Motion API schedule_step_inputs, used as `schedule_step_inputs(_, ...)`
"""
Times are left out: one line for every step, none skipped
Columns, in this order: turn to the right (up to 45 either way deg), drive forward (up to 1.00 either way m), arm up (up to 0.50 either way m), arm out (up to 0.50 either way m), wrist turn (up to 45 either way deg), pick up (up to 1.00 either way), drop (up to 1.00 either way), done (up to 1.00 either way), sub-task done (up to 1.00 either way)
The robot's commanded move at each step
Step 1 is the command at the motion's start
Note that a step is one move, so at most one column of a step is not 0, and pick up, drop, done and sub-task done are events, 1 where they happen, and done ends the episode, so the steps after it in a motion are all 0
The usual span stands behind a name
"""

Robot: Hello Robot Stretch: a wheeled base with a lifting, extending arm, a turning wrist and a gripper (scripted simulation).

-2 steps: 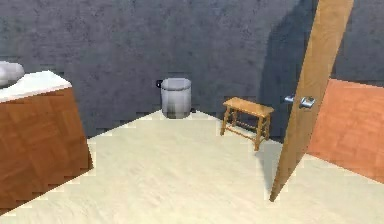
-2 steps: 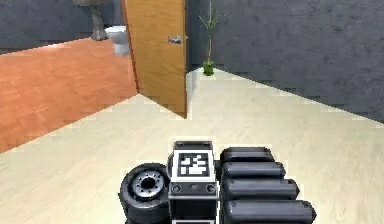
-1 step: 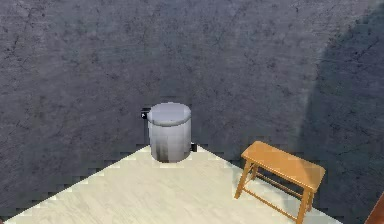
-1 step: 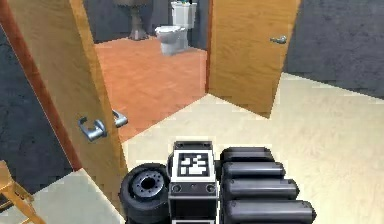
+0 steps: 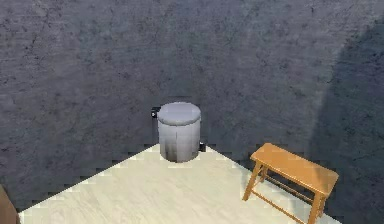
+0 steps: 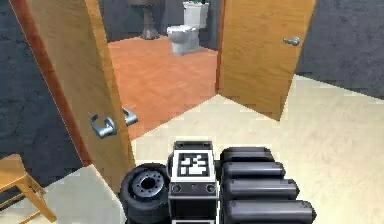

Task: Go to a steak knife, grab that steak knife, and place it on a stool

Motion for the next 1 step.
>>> schedule_step_inputs(0.0, 0.85, 0.00, 0.00, 0.0, 0.00, 0.00, 0.00, 0.00)
